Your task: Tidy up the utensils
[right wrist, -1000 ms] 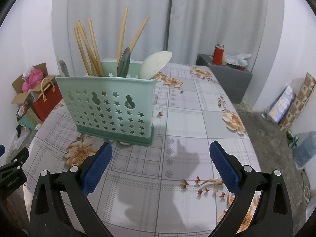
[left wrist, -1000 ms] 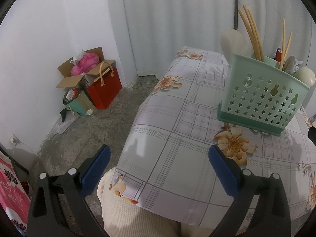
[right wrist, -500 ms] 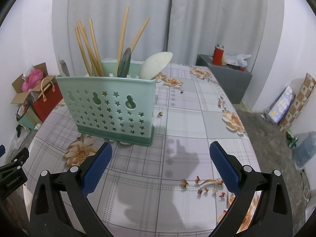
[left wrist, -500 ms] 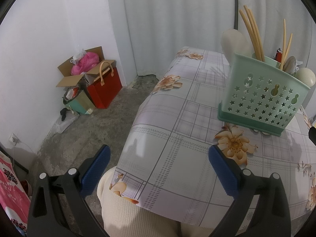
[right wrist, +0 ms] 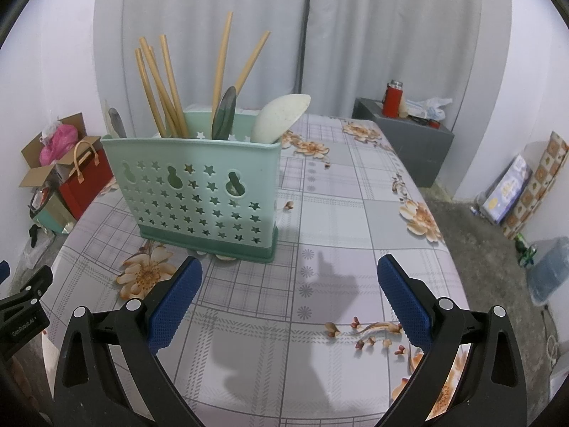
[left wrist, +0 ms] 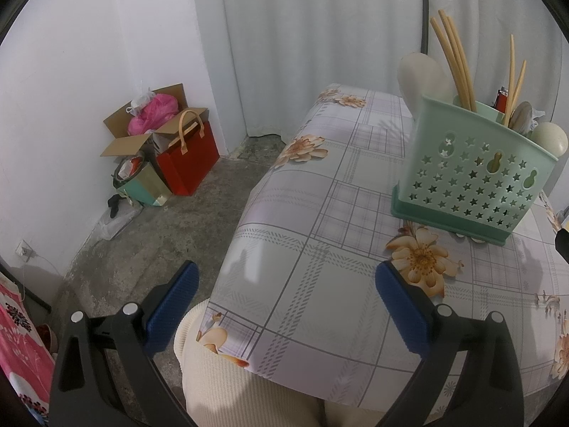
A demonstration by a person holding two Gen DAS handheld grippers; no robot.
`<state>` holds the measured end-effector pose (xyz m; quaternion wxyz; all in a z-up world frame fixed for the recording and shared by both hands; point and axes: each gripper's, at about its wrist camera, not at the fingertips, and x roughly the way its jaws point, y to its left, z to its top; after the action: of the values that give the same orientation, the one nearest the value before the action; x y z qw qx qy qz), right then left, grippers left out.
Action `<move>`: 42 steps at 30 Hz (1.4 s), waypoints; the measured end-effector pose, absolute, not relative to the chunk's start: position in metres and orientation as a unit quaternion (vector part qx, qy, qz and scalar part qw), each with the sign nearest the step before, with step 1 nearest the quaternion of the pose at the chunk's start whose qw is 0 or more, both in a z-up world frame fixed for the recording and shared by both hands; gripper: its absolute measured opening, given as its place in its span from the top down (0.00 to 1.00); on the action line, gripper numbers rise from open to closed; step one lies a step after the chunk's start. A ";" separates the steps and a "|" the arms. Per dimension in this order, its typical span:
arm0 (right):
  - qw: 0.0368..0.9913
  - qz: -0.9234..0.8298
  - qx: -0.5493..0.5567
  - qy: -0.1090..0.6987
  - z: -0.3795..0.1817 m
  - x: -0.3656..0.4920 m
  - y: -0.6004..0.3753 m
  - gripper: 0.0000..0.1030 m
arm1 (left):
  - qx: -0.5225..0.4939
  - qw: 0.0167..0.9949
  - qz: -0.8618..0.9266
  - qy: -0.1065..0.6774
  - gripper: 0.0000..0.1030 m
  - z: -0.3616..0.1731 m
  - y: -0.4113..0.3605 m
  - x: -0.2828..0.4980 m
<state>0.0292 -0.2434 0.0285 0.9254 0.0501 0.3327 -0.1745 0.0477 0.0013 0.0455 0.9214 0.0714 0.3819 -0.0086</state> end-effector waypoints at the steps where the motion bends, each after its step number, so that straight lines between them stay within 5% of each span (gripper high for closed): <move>1: 0.925 -0.174 0.050 0.333 0.029 0.029 -0.244 0.08 | 0.071 0.921 -0.009 0.382 0.06 0.045 0.001 0.048; 42: 0.926 -0.175 0.050 0.332 0.031 0.028 -0.242 0.08 | 0.070 0.922 -0.010 0.381 0.06 0.047 0.002 0.048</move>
<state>0.0279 -0.2418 0.0313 0.9258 0.0500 0.3316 -0.1746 0.0476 0.0020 0.0468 0.9217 0.0698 0.3815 -0.0095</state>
